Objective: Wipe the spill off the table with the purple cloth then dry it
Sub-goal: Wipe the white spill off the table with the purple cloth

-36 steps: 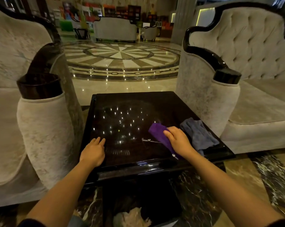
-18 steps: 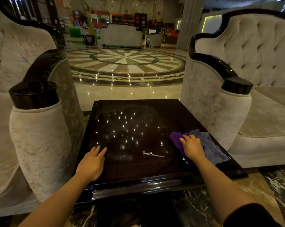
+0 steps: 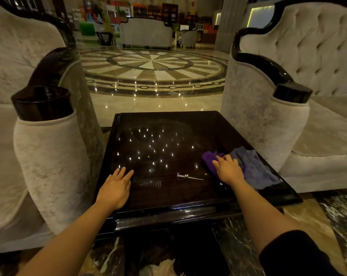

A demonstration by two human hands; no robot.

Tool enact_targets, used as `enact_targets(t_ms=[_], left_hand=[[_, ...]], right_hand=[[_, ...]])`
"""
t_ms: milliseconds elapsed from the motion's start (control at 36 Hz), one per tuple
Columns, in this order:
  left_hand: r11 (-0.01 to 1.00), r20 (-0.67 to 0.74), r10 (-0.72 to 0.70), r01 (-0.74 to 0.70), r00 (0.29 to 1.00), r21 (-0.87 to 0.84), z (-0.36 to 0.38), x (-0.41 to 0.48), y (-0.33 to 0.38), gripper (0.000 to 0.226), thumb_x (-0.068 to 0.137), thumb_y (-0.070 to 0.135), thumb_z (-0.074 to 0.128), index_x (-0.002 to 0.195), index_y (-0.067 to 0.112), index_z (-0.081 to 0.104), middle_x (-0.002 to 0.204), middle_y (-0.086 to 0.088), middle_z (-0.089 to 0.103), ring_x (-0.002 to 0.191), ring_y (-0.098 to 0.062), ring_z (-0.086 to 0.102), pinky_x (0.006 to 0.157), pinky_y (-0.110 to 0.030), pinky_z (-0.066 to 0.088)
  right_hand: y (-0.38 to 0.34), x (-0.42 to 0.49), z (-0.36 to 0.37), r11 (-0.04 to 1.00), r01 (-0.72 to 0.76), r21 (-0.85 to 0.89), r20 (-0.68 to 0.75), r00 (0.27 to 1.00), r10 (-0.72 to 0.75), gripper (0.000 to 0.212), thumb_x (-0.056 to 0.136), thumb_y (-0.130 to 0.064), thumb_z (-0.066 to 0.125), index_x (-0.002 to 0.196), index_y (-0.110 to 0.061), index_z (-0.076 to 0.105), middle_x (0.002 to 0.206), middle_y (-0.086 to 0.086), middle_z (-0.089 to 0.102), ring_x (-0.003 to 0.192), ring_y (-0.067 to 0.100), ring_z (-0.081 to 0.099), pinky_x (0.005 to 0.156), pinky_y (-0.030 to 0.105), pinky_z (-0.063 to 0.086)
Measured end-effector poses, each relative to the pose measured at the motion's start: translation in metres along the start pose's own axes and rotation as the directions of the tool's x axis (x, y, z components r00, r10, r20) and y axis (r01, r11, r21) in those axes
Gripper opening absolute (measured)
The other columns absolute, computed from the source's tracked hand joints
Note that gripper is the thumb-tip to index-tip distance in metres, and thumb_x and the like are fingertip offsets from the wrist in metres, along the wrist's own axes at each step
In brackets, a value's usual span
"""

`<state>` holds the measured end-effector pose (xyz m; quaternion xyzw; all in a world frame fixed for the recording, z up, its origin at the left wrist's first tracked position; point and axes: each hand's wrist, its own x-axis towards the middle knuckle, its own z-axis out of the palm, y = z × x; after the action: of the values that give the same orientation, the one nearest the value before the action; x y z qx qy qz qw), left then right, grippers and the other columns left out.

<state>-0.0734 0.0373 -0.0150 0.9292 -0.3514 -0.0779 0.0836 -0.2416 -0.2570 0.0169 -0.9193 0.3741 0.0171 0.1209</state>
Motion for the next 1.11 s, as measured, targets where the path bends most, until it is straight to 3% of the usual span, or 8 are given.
enact_targets(t_ms=[250,611,833,1111], left_hand=[[1.0,-0.015,0.003,-0.003,1.0,-0.003,0.0,-0.002,0.001,0.048,0.101,0.024,0.024,0.147,0.019,0.014,0.158,-0.01,0.011,0.147,-0.025,0.005,0.12,-0.038,0.011],[1.0,-0.015,0.003,-0.003,1.0,-0.019,0.0,-0.004,0.0,0.048,0.101,0.024,0.024,0.147,0.018,0.015,0.158,-0.011,0.011,0.147,-0.026,0.005,0.12,-0.039,0.01],[1.0,-0.006,-0.006,0.005,1.0,-0.023,-0.002,-0.005,0.002,0.048,0.1,0.023,0.023,0.147,0.018,0.016,0.158,-0.011,0.011,0.146,-0.027,0.006,0.12,-0.04,0.011],[1.0,0.007,-0.005,0.005,1.0,0.014,-0.003,-0.007,0.004,0.048,0.1,0.022,0.026,0.147,0.017,0.015,0.158,-0.01,0.011,0.146,-0.026,0.007,0.119,-0.039,0.012]], right_hand=[[-0.031,-0.009,0.011,0.995,0.04,0.09,-0.019,0.999,-0.038,0.044,0.098,-0.037,0.027,0.136,-0.016,0.036,0.142,0.016,0.034,0.123,0.039,0.036,0.102,0.047,0.034],[-0.08,-0.029,0.028,0.964,0.26,0.05,0.015,0.965,-0.261,0.045,0.096,-0.041,0.032,0.133,-0.017,0.041,0.137,0.011,0.04,0.121,0.032,0.041,0.095,0.045,0.04],[-0.114,-0.053,0.036,0.905,0.423,0.051,0.07,0.902,-0.426,0.045,0.096,-0.04,0.033,0.134,-0.018,0.041,0.136,0.009,0.042,0.121,0.033,0.041,0.093,0.047,0.043],[-0.142,-0.096,0.054,0.773,0.631,0.064,0.054,0.771,-0.634,0.043,0.095,-0.04,0.039,0.133,-0.022,0.045,0.13,0.005,0.048,0.114,0.028,0.044,0.091,0.039,0.041]])
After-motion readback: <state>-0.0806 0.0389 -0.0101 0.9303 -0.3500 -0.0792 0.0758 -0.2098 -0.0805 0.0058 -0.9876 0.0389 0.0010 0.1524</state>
